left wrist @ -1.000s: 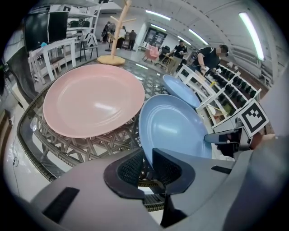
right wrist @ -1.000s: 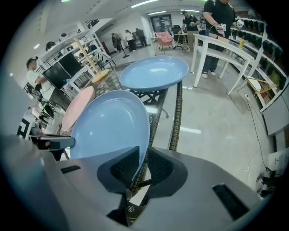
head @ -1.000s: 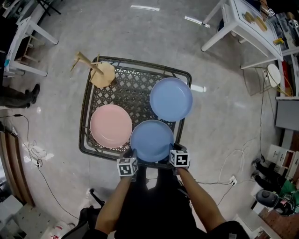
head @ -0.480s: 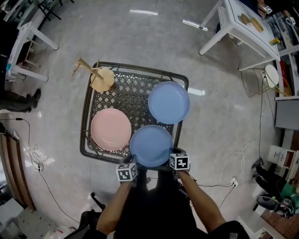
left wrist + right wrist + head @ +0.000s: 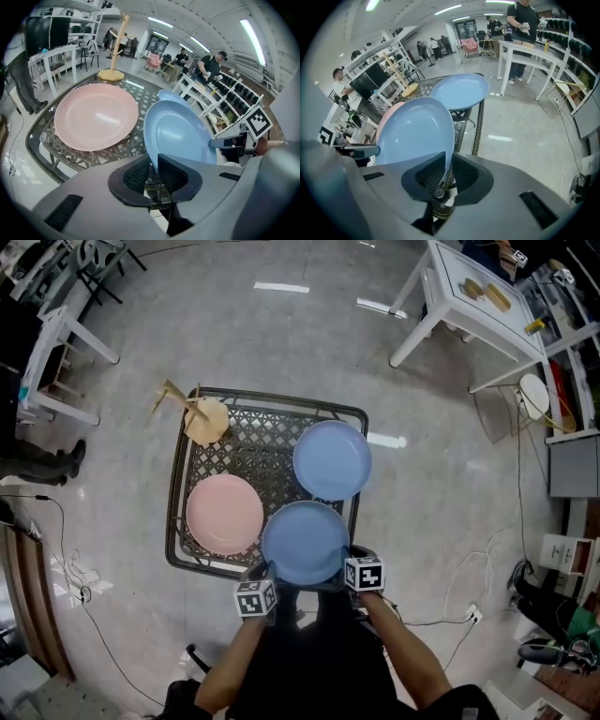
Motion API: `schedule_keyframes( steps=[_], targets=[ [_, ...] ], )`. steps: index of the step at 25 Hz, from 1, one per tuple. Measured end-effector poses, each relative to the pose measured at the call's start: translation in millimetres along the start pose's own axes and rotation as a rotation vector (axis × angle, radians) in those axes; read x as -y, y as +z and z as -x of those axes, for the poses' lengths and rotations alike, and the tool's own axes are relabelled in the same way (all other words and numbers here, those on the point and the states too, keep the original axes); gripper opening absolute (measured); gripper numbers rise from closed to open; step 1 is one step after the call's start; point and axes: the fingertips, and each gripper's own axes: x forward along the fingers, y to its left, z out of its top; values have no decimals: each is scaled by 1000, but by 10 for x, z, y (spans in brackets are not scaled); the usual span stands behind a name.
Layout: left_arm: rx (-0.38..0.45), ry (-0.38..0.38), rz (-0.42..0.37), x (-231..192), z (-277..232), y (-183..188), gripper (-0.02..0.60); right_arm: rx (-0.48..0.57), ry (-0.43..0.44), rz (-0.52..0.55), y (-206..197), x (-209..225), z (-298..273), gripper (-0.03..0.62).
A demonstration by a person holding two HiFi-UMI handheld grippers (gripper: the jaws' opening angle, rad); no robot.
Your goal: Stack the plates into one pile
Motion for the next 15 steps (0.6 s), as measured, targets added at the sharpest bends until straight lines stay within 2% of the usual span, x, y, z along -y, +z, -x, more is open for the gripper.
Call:
schedule_keyframes(
  steps=[15],
  targets=[
    [95, -5, -36, 410, 46, 722, 66, 96, 12, 5, 648, 278, 305, 44]
  ],
)
